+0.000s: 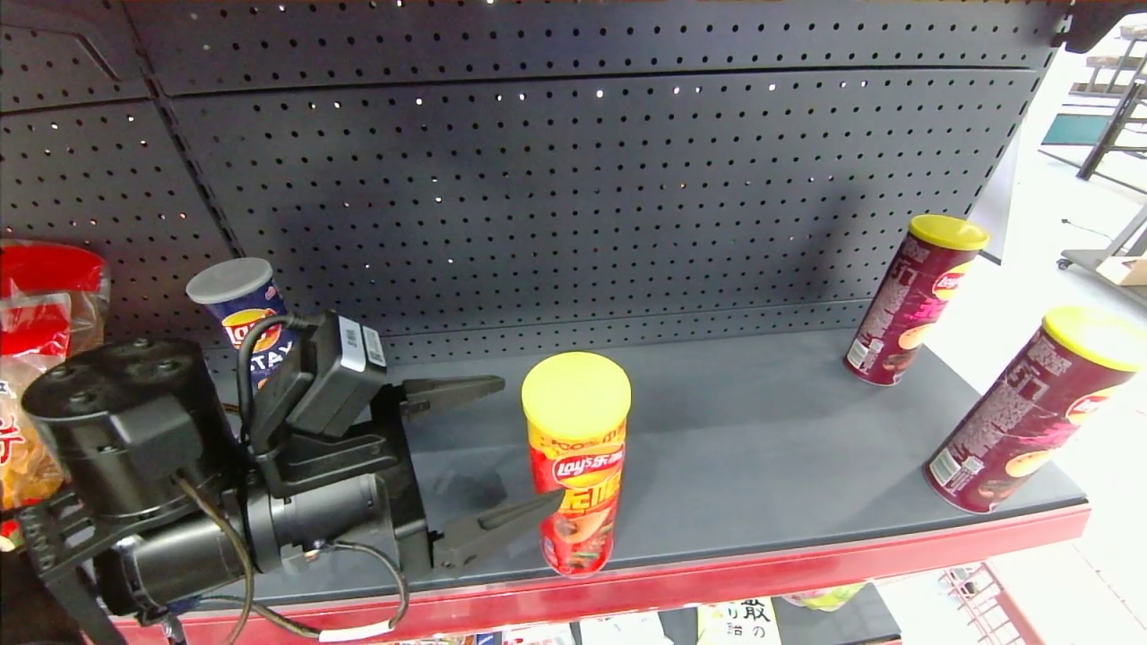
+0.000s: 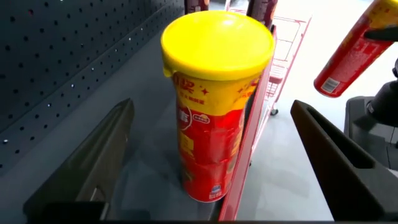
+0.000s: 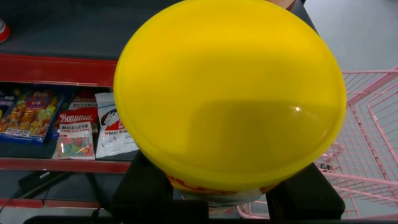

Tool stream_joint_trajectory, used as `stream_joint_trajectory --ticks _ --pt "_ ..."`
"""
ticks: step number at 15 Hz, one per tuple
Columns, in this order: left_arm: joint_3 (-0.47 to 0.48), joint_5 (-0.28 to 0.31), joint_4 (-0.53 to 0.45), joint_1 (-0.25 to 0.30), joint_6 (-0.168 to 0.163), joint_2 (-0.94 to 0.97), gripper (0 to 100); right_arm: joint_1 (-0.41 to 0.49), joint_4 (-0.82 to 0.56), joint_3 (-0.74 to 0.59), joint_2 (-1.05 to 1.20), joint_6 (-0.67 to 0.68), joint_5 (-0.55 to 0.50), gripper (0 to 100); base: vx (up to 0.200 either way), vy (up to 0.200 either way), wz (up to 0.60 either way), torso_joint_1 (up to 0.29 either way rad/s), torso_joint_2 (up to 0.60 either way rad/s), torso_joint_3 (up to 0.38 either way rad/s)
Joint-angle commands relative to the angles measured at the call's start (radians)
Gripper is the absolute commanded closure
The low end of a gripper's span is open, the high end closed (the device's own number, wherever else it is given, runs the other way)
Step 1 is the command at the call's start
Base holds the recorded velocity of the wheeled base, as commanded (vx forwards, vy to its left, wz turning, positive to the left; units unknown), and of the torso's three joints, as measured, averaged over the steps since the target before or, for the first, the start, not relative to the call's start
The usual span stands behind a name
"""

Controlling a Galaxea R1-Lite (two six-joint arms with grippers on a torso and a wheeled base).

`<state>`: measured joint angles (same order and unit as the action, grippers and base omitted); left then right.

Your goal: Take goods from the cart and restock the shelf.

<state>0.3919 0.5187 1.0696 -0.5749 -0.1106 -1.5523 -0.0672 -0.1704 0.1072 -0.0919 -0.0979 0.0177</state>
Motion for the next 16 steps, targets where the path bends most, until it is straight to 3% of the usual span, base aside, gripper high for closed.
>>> stream_joint_trajectory --ticks 1,9,11,12,14,15,16 --pt "-0.008 0.0 0.0 0.001 0.0 0.041 0 0.0 0.0 0.0 -0.002 0.0 0.001 100 0.0 0.0 0.0 0.0 0.0 0.0" --pt "0.002 -0.003 -0.062 0.018 0.029 0.161 0 0.003 0.0 0.0 -0.003 0.0 0.001 100 0.0 0.0 0.0 0.0 0.0 0.0" --pt "0.033 -0.052 -0.092 0.029 0.045 0.186 0 0.001 0.0 0.0 -0.002 -0.002 0.001 100 0.0 0.0 0.0 0.0 0.0 0.0" --pt "0.074 -0.178 -0.126 0.026 0.049 0.206 0 0.003 0.0 0.0 -0.002 -0.002 0.001 100 0.0 0.0 0.0 0.0 0.0 0.0" --pt "0.136 -0.25 -0.171 0.024 0.057 0.232 0 0.001 0.0 0.0 -0.002 -0.002 0.001 100 0.0 0.0 0.0 0.0 0.0 0.0" --pt "0.202 -0.269 -0.247 0.024 0.072 0.275 0 0.001 0.0 0.002 -0.002 -0.005 0.002 100 0.0 0.0 0.0 0.0 0.0 0.0" --pt "0.258 -0.273 -0.395 0.024 0.072 0.339 0 0.0 -0.001 0.009 -0.002 -0.014 0.007 100 0.0 0.0 0.0 0.0 0.0 0.0"
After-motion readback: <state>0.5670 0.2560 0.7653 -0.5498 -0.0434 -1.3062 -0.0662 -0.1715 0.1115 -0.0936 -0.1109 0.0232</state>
